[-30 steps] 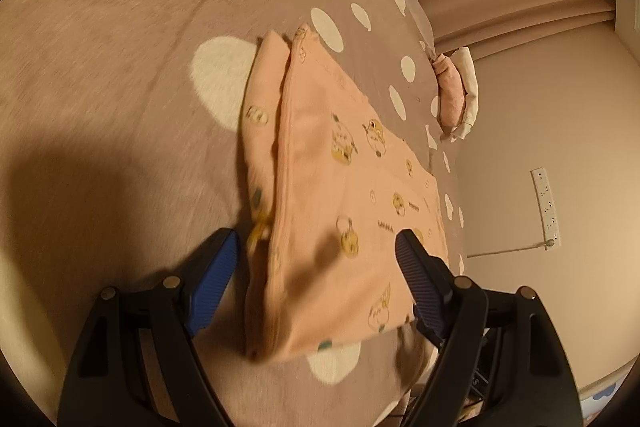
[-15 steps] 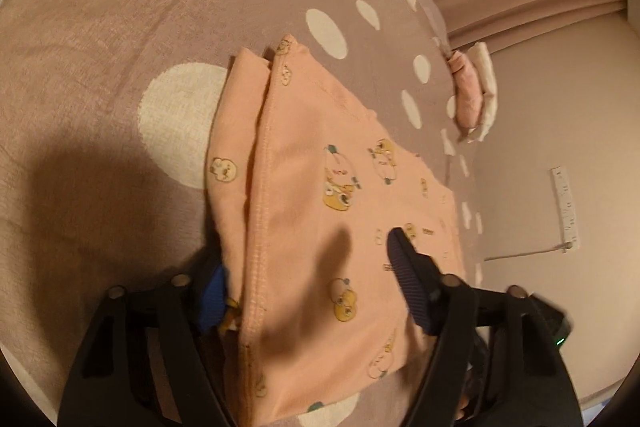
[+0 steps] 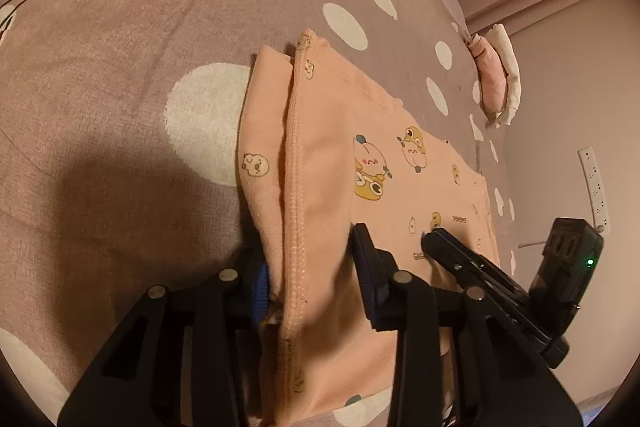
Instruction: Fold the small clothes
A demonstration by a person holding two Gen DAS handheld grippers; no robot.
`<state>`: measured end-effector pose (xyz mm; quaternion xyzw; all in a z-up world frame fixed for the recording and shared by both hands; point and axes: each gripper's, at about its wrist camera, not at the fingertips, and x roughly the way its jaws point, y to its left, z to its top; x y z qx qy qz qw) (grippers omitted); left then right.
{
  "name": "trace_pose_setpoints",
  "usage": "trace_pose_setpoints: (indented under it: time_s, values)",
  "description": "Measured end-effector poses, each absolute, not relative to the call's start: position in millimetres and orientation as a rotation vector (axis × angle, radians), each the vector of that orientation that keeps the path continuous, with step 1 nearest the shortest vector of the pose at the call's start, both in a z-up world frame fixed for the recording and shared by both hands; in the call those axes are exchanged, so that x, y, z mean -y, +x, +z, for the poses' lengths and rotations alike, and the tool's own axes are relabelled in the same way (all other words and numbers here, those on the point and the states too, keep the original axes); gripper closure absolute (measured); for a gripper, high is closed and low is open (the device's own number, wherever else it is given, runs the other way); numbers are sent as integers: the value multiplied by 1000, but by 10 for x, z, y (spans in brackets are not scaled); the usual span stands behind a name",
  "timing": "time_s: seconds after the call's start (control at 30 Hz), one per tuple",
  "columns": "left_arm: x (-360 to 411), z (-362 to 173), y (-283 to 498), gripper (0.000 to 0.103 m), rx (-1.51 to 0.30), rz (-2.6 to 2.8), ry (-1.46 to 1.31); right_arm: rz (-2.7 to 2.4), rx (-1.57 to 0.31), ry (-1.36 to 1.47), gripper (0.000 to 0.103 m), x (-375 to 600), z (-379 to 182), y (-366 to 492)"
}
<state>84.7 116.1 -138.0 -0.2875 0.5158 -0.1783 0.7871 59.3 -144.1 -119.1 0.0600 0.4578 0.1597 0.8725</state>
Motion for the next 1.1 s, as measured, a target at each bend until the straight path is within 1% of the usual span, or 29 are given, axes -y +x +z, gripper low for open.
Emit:
trace_pose_setpoints:
  time_s: [0.27,0.4,0.53,0.77,0.93,1.1]
  values:
    - [-1132,-1377,845,69,-1103,-383,-604,333,-959,53,70,1580,-1128,282]
    - [-1096,-1364,839,69,-1097,-376,-570,366,-969,-2,65,1649,-1184,2]
    - [-1065,-1361,844,69,-1093,-368,-544,377,-966,-76,64,1706,-1192,-253]
    - [-1030,-1358,840,69,-1093,-352,-511,396,-971,-122,63,1756,-1112,-477]
    - [-1016,-1357,843,69,-1091,-347,-495,418,-920,-108,63,1668,-1016,-482]
    - [-997,-1345,841,69,-1097,-338,-479,451,-867,-28,63,1514,-899,-336]
